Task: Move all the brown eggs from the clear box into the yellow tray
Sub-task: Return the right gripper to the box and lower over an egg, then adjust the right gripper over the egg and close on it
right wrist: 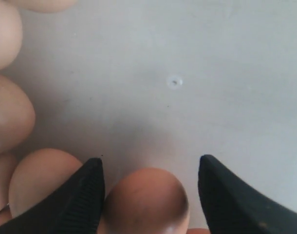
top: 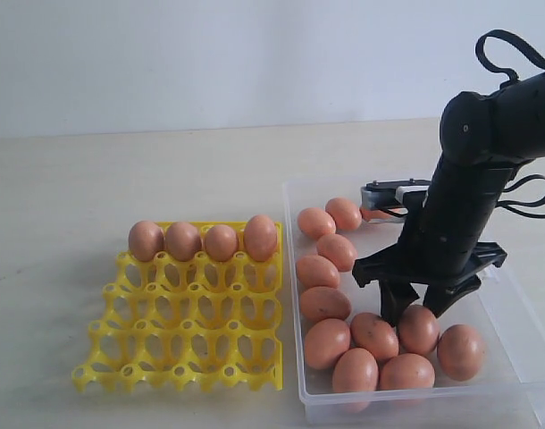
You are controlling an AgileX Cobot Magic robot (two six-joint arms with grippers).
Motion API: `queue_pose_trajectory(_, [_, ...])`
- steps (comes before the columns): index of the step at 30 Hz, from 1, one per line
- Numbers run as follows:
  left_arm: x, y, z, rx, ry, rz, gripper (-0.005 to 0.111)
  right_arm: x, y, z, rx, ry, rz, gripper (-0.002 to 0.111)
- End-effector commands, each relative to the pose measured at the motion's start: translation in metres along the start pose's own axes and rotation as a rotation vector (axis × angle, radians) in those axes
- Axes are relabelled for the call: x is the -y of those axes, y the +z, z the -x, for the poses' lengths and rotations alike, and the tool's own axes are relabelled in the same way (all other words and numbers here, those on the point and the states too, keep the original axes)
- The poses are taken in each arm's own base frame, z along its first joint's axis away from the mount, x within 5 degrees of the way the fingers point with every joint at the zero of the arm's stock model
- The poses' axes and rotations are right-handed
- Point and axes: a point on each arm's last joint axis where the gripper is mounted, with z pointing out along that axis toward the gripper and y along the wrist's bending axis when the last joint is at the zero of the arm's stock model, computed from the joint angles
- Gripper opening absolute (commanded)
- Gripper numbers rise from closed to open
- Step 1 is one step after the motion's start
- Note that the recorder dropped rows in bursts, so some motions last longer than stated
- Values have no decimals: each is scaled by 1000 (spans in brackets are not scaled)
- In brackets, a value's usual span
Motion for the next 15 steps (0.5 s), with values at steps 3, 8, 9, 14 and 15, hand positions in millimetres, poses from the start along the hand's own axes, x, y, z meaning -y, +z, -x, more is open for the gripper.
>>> queue_pose_trajectory(3, [0,0,2,14,-5,-8,0,2,0,0,-1,-23,-2,24])
queue_pose_trajectory(8, [0,0,2,14,-5,-8,0,2,0,-2,-21,-64,0,0])
queue_pose_trajectory(9, [0,0,2,14,-5,-8,0,2,0,-2,-21,-64,0,0])
queue_pose_trajectory(14, [0,0,2,14,-5,-8,0,2,-2,-2,-13,-69,-2,0])
queue_pose_trajectory(15, [0,0,2,14,-5,-8,0,1,-3,-2,-8,-75,-2,0])
